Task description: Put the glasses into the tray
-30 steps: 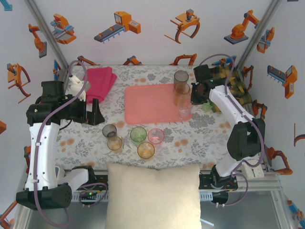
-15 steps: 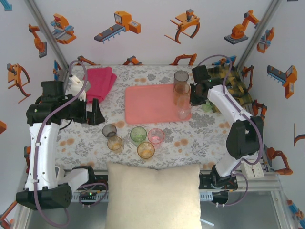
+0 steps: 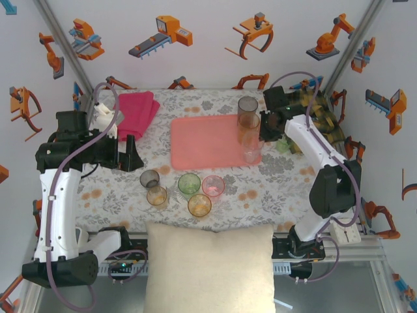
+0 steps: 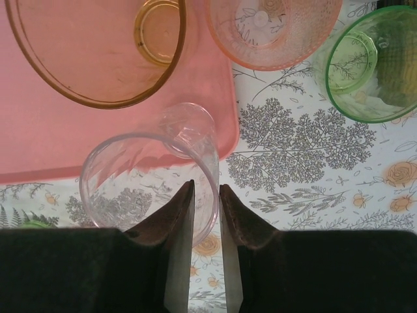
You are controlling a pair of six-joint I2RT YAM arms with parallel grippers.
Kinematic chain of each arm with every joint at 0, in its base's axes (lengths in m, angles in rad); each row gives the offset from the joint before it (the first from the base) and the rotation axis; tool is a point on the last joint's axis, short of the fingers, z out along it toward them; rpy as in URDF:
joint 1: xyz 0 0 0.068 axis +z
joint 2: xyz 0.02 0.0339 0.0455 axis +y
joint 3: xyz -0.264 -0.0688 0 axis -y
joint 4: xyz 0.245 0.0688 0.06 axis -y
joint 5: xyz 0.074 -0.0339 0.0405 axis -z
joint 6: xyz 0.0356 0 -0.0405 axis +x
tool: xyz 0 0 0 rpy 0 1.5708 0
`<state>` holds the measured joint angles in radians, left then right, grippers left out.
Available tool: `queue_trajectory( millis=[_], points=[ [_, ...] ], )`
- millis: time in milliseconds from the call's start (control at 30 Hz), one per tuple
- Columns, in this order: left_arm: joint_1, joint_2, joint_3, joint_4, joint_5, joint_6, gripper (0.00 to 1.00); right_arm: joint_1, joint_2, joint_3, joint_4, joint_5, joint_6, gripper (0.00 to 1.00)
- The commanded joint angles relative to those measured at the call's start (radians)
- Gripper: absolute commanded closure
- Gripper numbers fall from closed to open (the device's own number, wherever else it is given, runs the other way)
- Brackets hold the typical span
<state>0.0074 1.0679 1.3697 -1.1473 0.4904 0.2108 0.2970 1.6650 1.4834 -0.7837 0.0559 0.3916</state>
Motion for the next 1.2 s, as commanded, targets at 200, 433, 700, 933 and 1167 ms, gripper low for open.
queue_trajectory(
  millis=[200,433,700,933,1167],
  points=[
    [0.000,-0.021,0.011,-0.015,0.008,-0.002,0.03,0.005,-0.129,0.072,-0.080,0.010,-0.009,0.72],
    [-0.005,-0.020,0.004,-0.016,0.000,0.007,0.03,0.005,-0.231,0.049,-0.117,0.034,-0.004,0.71],
    [-0.007,-0.014,0.008,-0.017,-0.013,0.012,0.03,-0.001,-0.261,0.101,-0.211,0.099,-0.027,0.63],
    [-0.011,0.000,0.026,-0.034,-0.012,0.028,0.03,-0.053,-0.165,0.191,-0.218,0.105,-0.053,0.61],
    [-0.015,-0.002,0.031,-0.056,-0.025,0.055,0.03,-0.134,0.025,0.314,-0.203,0.067,-0.092,0.62]
  ],
)
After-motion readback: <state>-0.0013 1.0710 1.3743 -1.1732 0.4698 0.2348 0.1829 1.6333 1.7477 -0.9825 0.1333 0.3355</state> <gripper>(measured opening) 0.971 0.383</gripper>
